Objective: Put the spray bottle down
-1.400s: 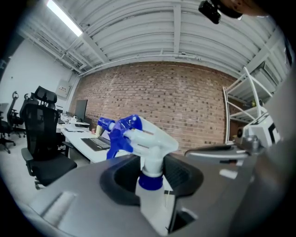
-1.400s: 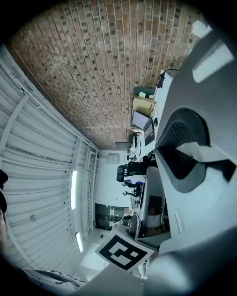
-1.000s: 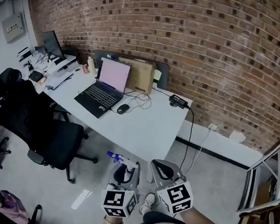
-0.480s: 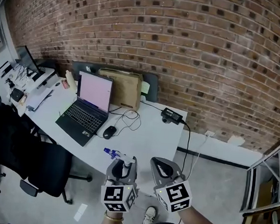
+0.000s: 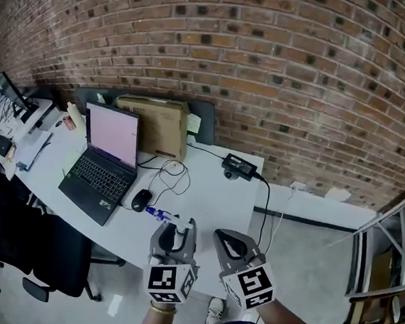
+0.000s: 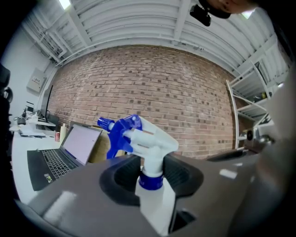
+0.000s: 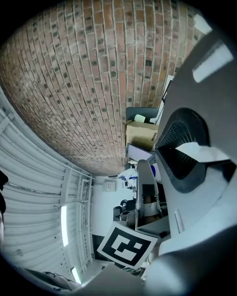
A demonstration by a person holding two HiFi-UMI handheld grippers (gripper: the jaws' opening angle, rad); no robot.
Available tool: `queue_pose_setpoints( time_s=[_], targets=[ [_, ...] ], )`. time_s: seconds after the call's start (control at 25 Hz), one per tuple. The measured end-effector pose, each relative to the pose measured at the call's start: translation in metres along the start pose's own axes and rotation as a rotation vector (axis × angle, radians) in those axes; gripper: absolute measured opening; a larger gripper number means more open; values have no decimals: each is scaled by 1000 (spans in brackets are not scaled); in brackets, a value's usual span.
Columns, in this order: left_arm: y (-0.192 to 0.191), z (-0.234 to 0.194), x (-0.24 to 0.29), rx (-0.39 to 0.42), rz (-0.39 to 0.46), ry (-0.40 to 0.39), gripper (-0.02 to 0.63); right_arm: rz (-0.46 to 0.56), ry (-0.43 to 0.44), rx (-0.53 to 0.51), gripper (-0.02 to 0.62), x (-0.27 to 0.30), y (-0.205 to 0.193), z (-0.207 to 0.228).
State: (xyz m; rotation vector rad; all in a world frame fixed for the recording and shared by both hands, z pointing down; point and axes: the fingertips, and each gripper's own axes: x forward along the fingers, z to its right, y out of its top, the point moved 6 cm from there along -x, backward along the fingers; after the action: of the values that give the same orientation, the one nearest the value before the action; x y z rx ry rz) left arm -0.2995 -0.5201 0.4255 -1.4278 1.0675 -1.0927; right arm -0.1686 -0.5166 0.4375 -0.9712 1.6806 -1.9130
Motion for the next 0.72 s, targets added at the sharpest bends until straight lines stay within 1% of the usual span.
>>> queue_pose_setpoints(
  time_s=[0.28,0.4,0.52,0.64,0.72],
  targets=[
    [-1,-1,-1,12,-28,2,141,-12,-2,15,-2,2,-5,1],
    [-2,0,-3,23,-47,-6,168,-10,1,18,-2,1,-4,0],
    [-2,-2,-7,44,-61,10,196,-1,5,16,-2,0,-2,-3],
    [-2,-3,-18,54,-65,30,201,9,10,11,-2,-4,1,-8],
    [-1,-1,-34,58,-56,25,201,18,13,13,-2,-11,1,-14]
  ],
)
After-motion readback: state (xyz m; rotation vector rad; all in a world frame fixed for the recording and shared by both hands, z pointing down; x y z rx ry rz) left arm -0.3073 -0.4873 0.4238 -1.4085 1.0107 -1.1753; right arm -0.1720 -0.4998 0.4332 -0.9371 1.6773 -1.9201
